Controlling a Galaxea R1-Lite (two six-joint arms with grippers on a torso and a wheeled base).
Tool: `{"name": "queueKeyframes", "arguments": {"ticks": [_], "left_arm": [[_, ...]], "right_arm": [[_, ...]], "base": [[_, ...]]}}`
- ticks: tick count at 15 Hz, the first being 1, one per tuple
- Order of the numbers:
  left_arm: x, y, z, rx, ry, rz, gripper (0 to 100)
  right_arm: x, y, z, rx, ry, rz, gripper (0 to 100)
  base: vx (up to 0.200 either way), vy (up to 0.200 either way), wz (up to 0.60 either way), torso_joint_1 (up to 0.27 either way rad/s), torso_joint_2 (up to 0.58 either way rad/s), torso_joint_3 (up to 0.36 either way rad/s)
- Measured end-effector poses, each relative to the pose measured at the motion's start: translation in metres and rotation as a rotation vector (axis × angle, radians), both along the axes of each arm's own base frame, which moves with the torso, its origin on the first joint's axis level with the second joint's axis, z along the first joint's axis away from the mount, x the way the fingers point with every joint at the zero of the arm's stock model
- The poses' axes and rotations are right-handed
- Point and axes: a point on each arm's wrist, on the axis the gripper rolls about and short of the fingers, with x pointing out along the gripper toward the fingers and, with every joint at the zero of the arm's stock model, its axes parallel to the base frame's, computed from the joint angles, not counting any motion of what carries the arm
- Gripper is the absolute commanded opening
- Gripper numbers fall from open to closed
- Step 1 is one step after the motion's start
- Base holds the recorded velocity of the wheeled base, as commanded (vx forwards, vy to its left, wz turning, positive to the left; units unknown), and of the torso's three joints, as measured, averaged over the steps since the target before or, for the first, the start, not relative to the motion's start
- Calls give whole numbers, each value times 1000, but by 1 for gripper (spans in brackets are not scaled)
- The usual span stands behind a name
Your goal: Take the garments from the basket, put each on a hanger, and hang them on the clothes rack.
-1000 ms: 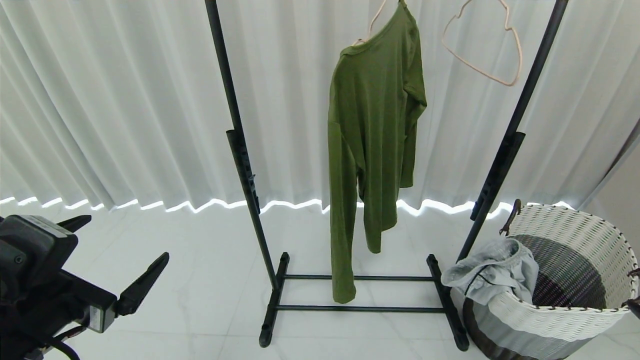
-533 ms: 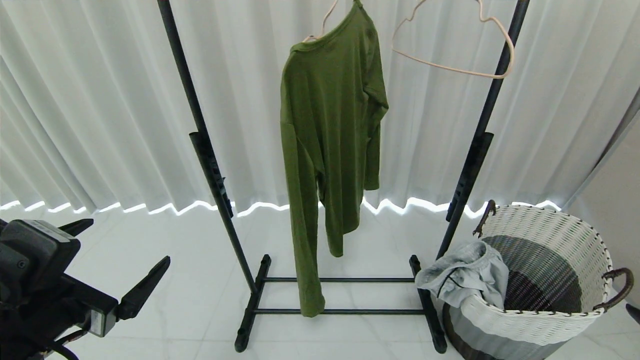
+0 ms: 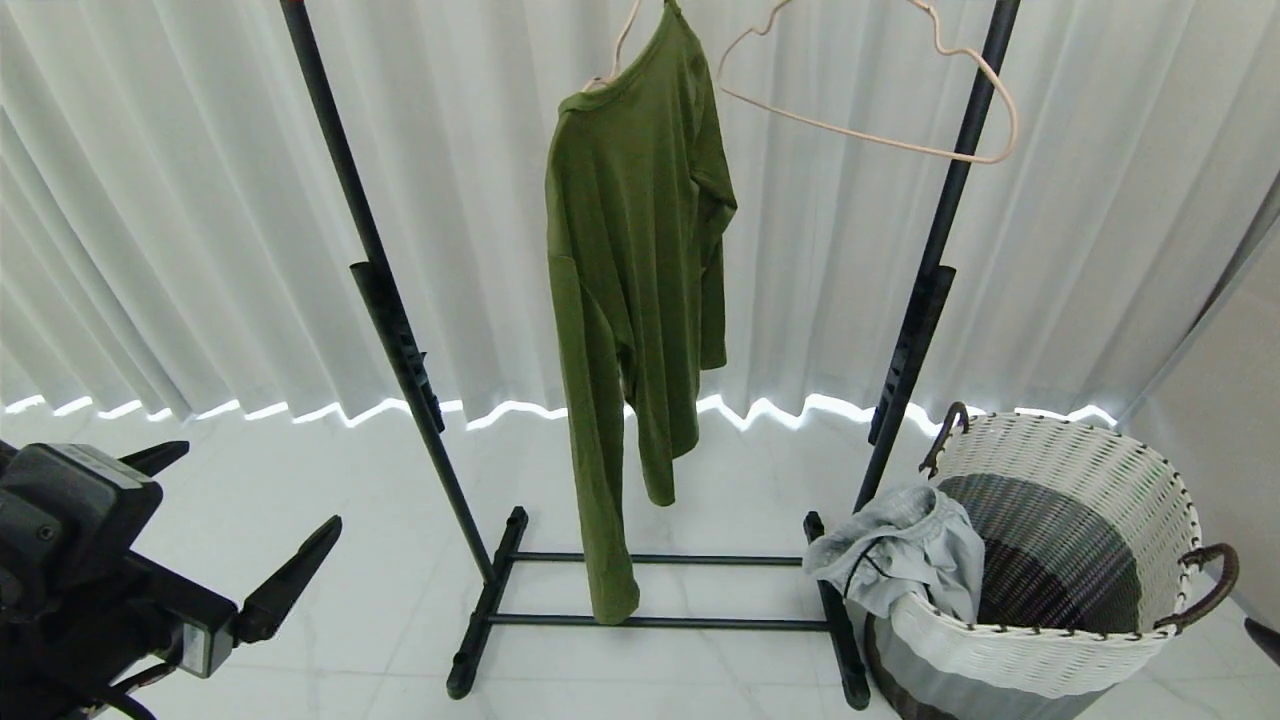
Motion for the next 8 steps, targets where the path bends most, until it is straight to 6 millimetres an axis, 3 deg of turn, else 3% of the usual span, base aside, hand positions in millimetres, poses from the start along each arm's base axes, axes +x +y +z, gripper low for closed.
{"name": "queueKeyframes", "arguments": {"ticks": [8], "left_arm": [[5,-2,-1,7,18,-5,100]], "right_arm": [[11,3,-3,6,17,16,100]], "base": [[200,0,0,3,3,-1]]}}
